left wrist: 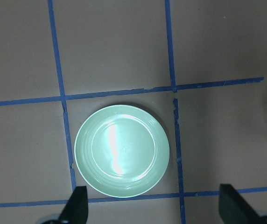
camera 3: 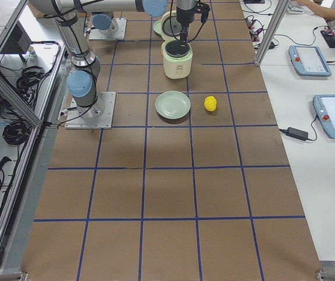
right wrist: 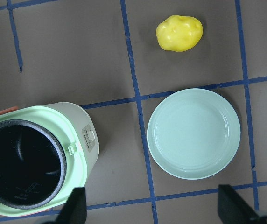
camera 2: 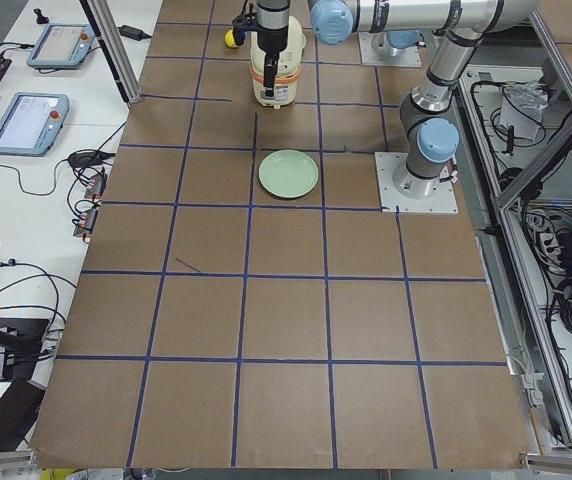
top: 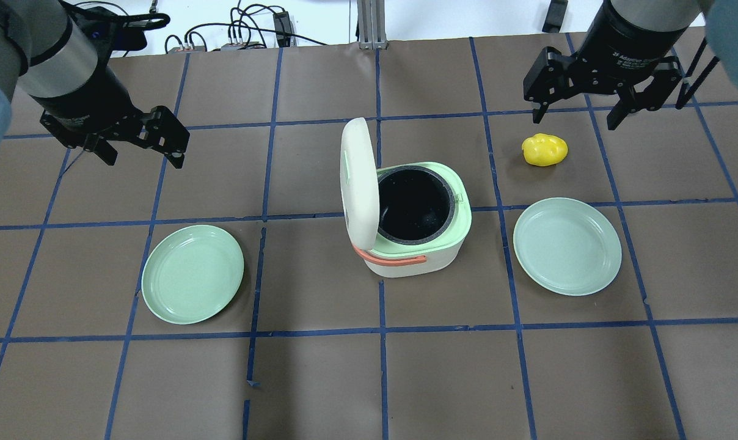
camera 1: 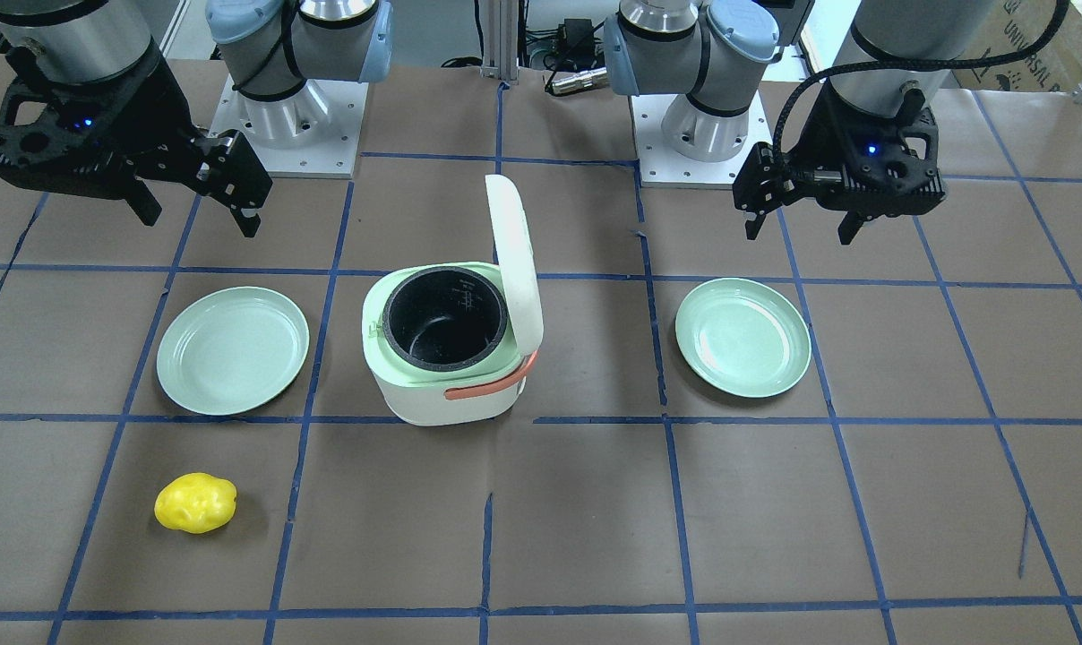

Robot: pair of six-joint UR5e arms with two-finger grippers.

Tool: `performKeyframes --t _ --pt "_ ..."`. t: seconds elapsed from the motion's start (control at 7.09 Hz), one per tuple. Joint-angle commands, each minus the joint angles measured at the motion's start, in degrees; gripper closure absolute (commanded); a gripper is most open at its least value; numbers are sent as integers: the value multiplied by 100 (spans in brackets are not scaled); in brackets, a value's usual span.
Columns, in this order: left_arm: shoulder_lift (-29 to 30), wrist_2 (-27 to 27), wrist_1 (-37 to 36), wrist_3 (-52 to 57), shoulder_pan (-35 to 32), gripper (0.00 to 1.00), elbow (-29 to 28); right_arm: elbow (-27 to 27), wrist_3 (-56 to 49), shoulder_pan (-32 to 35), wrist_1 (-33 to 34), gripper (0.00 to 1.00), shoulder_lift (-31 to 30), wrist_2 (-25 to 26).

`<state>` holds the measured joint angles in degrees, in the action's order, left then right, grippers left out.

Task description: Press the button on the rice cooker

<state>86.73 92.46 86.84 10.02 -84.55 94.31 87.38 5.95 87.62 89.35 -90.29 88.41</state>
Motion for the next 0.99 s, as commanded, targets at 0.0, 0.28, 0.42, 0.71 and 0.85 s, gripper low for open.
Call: performKeyframes --t 0.0,0.28,0.42,0.71,0.85 --pt "2 0 0 0 0 0 0 -11 2 1 -14 0 2 0" --pt "2 0 0 0 0 0 0 -11 -6 1 -14 0 2 0" --pt "2 0 0 0 0 0 0 -11 -6 1 -31 0 -24 0" --pt "2 0 0 0 0 0 0 -11 2 9 -84 0 -24 9" --pt "2 0 0 0 0 0 0 -19 2 1 -67 0 -6 18"
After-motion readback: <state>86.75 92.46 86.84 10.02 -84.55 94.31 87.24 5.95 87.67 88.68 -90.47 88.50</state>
